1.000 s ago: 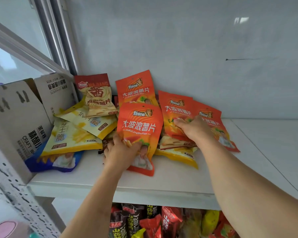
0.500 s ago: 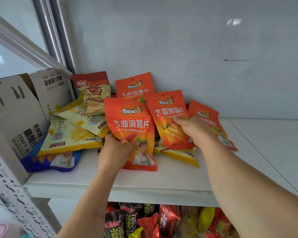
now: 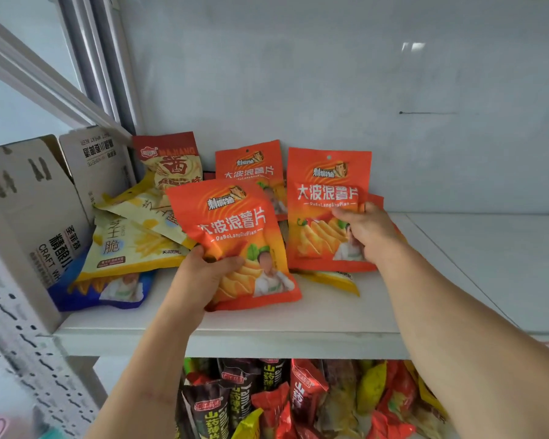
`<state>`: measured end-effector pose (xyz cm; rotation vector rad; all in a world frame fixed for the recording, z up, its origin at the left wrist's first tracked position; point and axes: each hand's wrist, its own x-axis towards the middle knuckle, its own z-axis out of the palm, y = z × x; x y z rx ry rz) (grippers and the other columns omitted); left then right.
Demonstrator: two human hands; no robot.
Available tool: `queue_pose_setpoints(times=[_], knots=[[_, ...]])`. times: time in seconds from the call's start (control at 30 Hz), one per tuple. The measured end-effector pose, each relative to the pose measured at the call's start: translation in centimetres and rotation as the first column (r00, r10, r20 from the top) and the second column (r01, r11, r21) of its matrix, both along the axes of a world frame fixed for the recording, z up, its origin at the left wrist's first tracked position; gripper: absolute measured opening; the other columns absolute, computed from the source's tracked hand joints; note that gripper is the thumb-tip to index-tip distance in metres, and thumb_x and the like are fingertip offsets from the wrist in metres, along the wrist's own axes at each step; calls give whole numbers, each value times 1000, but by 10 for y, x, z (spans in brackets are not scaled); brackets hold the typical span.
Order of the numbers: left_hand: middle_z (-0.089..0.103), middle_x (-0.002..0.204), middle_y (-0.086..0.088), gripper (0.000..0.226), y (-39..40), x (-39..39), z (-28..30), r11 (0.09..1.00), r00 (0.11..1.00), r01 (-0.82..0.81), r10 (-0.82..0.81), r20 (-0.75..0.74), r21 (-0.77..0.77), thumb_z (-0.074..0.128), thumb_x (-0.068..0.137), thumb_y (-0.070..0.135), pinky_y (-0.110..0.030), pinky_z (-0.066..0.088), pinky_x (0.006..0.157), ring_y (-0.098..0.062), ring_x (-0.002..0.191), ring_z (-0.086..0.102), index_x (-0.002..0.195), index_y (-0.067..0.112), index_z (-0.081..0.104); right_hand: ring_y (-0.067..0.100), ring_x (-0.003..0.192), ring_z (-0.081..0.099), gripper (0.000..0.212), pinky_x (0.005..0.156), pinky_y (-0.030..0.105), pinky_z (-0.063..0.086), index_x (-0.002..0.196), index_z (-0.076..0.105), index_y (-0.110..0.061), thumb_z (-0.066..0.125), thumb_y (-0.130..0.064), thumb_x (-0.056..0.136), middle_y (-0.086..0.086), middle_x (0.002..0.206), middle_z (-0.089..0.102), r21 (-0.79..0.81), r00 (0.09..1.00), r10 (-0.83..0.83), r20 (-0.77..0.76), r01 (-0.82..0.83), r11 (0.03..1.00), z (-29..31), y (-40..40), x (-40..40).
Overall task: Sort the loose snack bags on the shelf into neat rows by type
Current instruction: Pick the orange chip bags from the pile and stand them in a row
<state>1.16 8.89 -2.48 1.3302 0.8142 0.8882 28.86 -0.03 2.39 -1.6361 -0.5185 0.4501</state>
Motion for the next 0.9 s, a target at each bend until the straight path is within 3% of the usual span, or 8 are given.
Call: queue_pose_setpoints(times=[0.13,0.23,0.3,0.4,0.57,0.8,0.9], knots=[[76,105,-15,52,-24,4,7,986,981,166,-165,104,-6,83,74,2,-42,59,80,-35,92,75,119,9,59,11,42,46,23,44,25,39,87,61,-17,82,-24,82,-4,58,60,81,1000,-7,-9,7,997,2,-17,3],[74,108,-18,56,-42,18,2,968,961,250,-246,129,-13,82,72,4,-45,59,82,-37,96,74,122,10,57,16,34,43,15,45,25,39,81,60,-14,73,-11,88,1,41,52,100,999,38,2,-38,994,3,-37,13],[71,111,-23,64,-55,32,-2,957,950,290,-285,128,-21,85,66,12,-49,59,86,-40,97,73,123,7,57,19,34,44,16,51,27,41,76,62,-12,73,-11,86,7,40,51,100,1000,9,6,-9,995,2,-56,23],[71,101,-20,67,-74,57,-7,942,935,335,-330,131,-21,92,63,10,-42,58,79,-34,88,75,120,4,58,19,34,45,21,48,26,41,70,63,-9,76,-15,85,9,41,50,112,998,-61,8,60,992,1,-89,39],[74,95,-12,50,-116,113,-4,913,904,407,-400,151,-17,82,74,4,-31,59,70,-27,87,75,117,7,58,19,39,45,19,49,26,43,72,64,-11,78,-16,84,7,44,50,164,989,-148,-14,148,975,5,-152,75],[75,98,-12,39,-190,221,-7,876,866,480,-467,182,-37,72,84,-4,-33,59,72,-29,93,74,117,10,59,21,47,45,16,57,32,43,76,65,-10,78,-14,85,5,44,50,217,977,-212,-26,212,953,-2,-245,163],[74,96,-10,39,-230,275,-7,863,851,504,-488,192,-38,72,84,-5,-34,59,71,-26,87,74,119,4,60,20,43,43,16,51,29,40,76,64,-10,77,-14,86,5,44,48,223,976,-218,-20,217,950,-7,-286,211]])
